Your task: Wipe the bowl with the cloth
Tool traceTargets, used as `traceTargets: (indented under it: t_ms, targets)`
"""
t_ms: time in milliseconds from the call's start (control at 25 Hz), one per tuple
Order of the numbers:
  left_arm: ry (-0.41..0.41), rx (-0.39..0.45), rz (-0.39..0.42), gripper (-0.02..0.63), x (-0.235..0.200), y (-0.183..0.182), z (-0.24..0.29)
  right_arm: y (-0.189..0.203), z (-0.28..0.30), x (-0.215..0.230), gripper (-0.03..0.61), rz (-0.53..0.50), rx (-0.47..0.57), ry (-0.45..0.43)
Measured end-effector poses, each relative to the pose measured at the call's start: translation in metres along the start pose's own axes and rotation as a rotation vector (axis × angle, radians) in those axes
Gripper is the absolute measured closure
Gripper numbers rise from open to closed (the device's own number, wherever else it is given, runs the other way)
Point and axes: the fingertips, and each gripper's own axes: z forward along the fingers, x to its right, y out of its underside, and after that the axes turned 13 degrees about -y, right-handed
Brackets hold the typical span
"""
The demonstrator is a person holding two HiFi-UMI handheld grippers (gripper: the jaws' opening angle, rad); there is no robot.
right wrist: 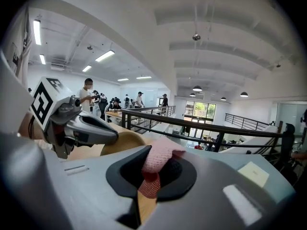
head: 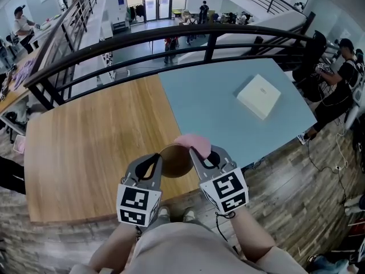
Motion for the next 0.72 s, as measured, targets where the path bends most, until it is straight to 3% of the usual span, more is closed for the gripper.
traceTargets:
  t_ms: [440, 720]
  targets:
    - [-0.087, 0.038, -0.081, 0.607, -0.035, -0.015, 0.004, 0.036, 0.016, -0.031, 0.558, -0.016, -0.124, -0.076]
    - [-0.111, 0.064, -0.080, 0.606, -0.038, -0.021, 0.004, 0.046, 0.033, -0.058, 0.558, -0.040, -0.157, -0.144]
